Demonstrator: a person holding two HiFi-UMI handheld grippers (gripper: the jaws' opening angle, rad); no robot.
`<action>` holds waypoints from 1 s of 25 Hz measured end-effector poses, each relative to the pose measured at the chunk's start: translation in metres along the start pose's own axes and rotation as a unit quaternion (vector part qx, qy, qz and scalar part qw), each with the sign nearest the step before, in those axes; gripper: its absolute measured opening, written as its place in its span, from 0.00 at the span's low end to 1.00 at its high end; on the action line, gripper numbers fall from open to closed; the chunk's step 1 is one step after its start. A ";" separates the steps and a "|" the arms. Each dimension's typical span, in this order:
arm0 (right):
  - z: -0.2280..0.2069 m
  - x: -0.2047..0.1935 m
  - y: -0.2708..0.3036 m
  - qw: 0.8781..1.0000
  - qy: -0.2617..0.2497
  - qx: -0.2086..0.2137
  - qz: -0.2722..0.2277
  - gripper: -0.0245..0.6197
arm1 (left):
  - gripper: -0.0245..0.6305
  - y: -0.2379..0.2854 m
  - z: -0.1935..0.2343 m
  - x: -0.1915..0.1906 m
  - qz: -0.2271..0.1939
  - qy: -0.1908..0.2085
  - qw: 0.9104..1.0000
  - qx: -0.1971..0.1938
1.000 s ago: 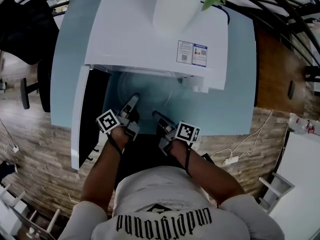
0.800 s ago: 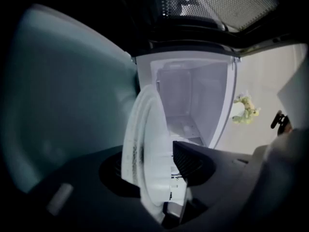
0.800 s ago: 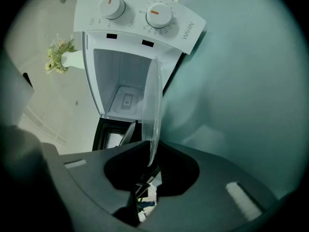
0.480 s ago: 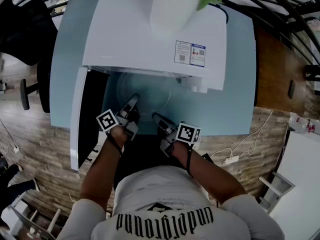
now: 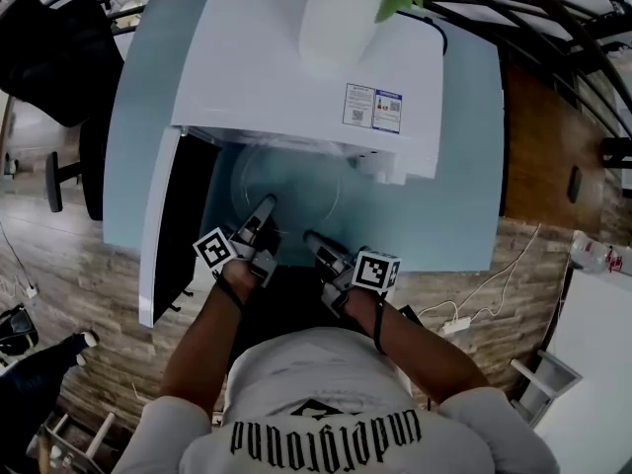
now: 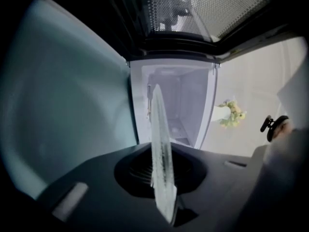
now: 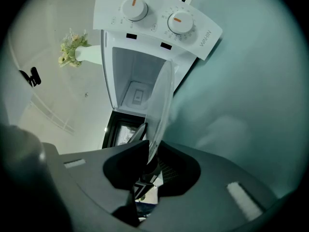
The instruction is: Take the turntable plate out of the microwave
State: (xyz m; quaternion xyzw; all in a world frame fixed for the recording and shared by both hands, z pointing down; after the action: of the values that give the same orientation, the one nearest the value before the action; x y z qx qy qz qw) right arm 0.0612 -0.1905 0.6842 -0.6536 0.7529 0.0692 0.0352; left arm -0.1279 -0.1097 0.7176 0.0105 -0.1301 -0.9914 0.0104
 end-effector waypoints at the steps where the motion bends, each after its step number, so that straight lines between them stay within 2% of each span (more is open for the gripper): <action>1: 0.003 -0.002 -0.003 1.000 -0.001 0.001 0.003 0.13 | 0.16 -0.003 -0.002 -0.004 -0.001 -0.002 1.000 0.000; 8: 0.017 -0.006 -0.020 1.000 -0.014 0.011 0.017 0.13 | 0.16 -0.017 -0.019 -0.020 -0.015 0.001 1.000 -0.010; 21: 0.084 -0.008 -0.046 0.997 -0.044 0.051 0.045 0.13 | 0.15 -0.053 -0.081 -0.048 -0.039 0.004 0.999 -0.036; 25: 0.100 -0.013 -0.055 0.996 -0.052 0.058 0.045 0.13 | 0.15 -0.065 -0.100 -0.054 -0.038 0.018 0.998 -0.038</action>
State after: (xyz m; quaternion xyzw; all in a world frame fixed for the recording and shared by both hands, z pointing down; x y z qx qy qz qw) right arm 0.1137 -0.1705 0.5837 -0.6115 0.7814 0.0606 0.1088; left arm -0.0731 -0.0718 0.6055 0.0332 -0.0917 -0.9949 -0.0244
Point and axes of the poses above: the fingertips, and each gripper's own axes: y forward along the fingers, z to its left, x out of its top, the point moved 8 cm from there along -y, backward along the fingers, and after that the axes turned 13 degrees about x, right-handed, at the moved point
